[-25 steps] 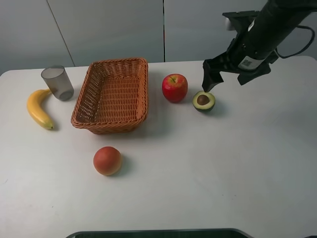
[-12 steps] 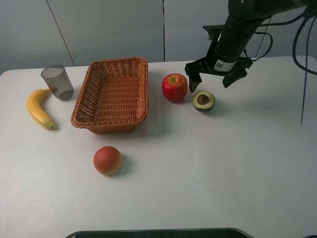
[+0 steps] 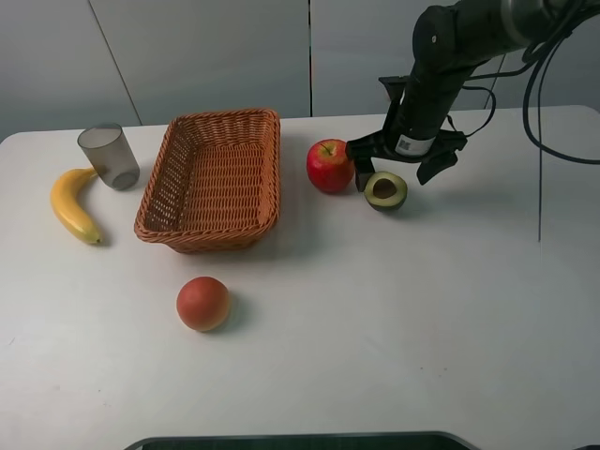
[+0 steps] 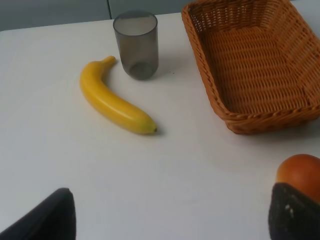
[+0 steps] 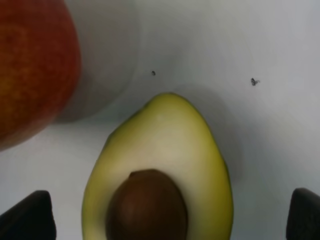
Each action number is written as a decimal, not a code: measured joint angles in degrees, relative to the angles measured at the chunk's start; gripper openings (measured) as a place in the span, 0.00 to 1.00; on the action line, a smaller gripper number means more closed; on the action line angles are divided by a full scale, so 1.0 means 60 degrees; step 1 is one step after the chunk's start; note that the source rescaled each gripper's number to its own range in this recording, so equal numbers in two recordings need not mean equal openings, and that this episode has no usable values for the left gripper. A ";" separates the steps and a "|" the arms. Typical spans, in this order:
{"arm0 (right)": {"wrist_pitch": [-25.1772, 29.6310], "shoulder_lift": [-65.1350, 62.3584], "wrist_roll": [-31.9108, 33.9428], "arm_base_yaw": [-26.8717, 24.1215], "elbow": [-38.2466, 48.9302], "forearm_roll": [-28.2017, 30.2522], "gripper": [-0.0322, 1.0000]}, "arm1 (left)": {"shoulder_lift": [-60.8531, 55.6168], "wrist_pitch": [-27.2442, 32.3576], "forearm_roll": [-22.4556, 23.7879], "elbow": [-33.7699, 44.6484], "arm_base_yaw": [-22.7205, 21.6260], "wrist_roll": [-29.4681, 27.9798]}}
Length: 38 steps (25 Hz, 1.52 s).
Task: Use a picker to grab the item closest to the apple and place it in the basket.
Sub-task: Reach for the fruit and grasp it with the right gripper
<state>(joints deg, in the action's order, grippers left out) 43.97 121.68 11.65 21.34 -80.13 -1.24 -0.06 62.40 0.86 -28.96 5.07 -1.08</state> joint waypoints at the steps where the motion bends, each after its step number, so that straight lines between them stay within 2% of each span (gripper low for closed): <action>1: -0.0049 0.0037 0.0017 0.0000 0.0000 0.0042 1.00 | 0.0000 0.0000 0.0000 0.0000 0.0000 0.0000; 15: -0.0508 0.0636 0.0159 0.0017 -0.0015 0.0084 1.00 | 0.0000 0.0000 0.0000 0.0000 0.0000 0.0000; 32: -0.0511 0.0758 0.0159 0.0006 -0.0015 0.0084 1.00 | 0.0000 0.0000 0.0000 0.0000 0.0000 0.0000; 33: -0.0511 0.0758 0.0159 0.0006 -0.0015 0.0084 0.94 | 0.0000 0.0000 0.0000 0.0000 0.0000 0.0000; 34: -0.0464 0.0758 0.0159 0.0006 -0.0015 0.0084 0.78 | 0.0000 0.0000 0.0000 0.0000 0.0000 0.0000; 35: -0.0419 0.0758 0.0159 0.0006 -0.0015 0.0084 0.52 | 0.0000 0.0000 0.0000 0.0000 0.0000 0.0000; 36: -0.0397 0.0776 0.0159 0.0006 -0.0015 0.0084 0.13 | 0.0000 0.0000 0.0000 0.0000 0.0000 0.0000; 37: -0.0390 0.0777 0.0175 0.0006 -0.0015 0.0084 0.03 | 0.0000 0.0000 0.0000 0.0000 0.0000 -0.0022; 38: -0.0352 0.0777 0.0175 0.0006 -0.0015 0.0084 0.07 | 0.0000 0.0000 0.0000 0.0000 0.0000 -0.0022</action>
<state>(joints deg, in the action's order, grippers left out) 41.86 126.34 12.70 21.38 -80.22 -0.74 -0.06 62.40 0.86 -28.96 5.07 -1.21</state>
